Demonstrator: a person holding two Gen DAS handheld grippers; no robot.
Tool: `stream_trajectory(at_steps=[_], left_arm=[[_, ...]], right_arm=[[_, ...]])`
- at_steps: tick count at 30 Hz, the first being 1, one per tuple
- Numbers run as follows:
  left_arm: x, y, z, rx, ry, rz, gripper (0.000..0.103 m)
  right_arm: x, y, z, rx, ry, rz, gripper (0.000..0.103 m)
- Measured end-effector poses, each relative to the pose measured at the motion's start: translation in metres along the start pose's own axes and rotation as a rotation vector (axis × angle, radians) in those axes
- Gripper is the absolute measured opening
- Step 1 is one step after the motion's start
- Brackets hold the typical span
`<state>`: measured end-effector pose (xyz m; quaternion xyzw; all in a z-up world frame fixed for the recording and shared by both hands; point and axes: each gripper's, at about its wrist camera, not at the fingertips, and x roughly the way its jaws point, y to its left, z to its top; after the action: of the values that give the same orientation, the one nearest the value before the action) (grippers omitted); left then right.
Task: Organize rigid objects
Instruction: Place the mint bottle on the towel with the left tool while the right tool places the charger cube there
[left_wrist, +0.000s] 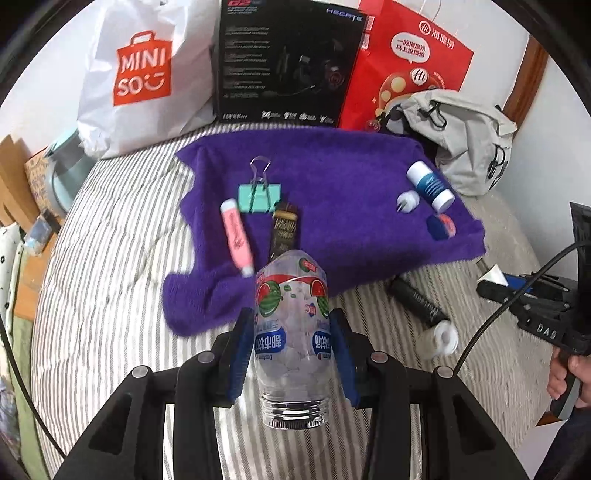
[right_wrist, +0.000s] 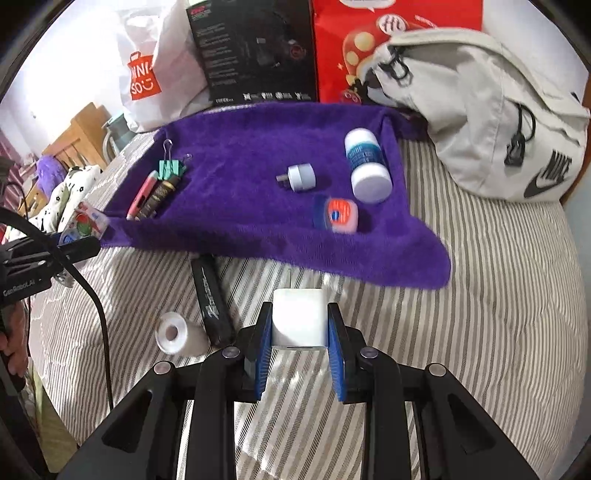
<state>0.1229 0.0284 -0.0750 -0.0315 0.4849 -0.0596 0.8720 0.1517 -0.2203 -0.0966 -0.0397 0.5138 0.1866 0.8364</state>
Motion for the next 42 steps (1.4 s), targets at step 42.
stream_trajectory(at_steps=[42], left_arm=[[0.076, 0.017, 0.073, -0.017, 0.077, -0.044, 0.039]], right_arm=[[0.122, -0.006, 0.152, -0.103, 0.043, -0.036, 0.033]])
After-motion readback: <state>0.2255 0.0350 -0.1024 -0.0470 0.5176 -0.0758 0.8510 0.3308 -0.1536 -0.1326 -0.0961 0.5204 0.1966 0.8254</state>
